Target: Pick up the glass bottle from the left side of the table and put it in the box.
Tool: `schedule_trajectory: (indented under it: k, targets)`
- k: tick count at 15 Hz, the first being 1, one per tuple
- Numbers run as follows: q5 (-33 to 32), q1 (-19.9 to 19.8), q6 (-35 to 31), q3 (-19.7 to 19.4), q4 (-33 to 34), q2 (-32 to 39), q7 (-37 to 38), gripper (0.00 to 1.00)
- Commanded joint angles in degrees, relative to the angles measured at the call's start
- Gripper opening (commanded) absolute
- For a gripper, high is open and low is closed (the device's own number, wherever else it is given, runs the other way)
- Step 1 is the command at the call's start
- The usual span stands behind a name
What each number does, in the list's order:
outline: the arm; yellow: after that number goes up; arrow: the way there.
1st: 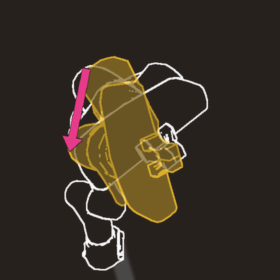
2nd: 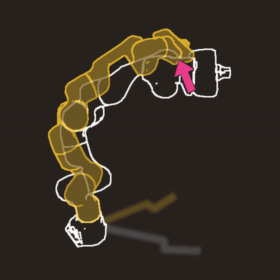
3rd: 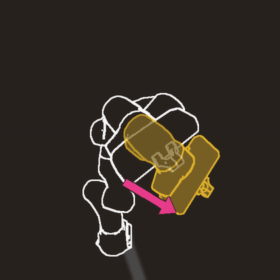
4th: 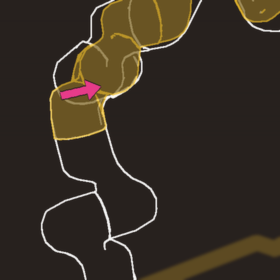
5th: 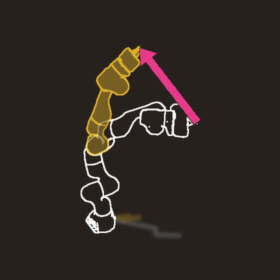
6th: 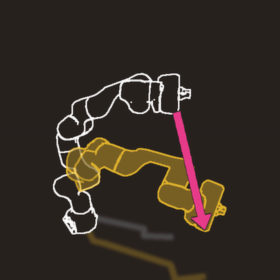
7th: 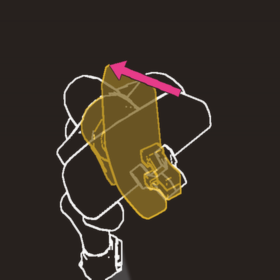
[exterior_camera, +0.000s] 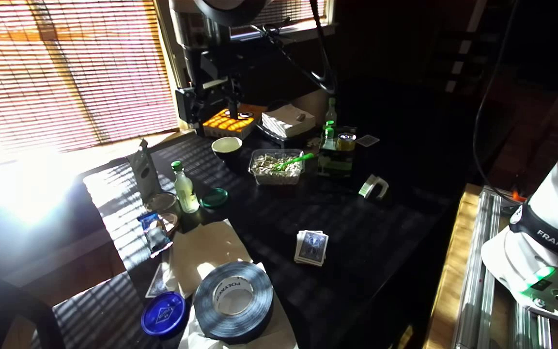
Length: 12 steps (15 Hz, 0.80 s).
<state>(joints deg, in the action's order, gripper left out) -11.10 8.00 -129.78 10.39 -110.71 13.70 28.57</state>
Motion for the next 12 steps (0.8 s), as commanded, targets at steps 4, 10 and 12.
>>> schedule_trajectory:
  k: [4, 10, 12]
  targets:
    - [0.68, 1.99, 0.21, -2.07, 0.33, -0.1, -0.46, 1.0]
    - [3.93, 2.94, -1.48, -2.76, 10.31, 10.17, -2.44, 1.0]
    - [3.03, 3.96, -1.45, -3.55, 16.08, 15.55, -3.76, 1.0]
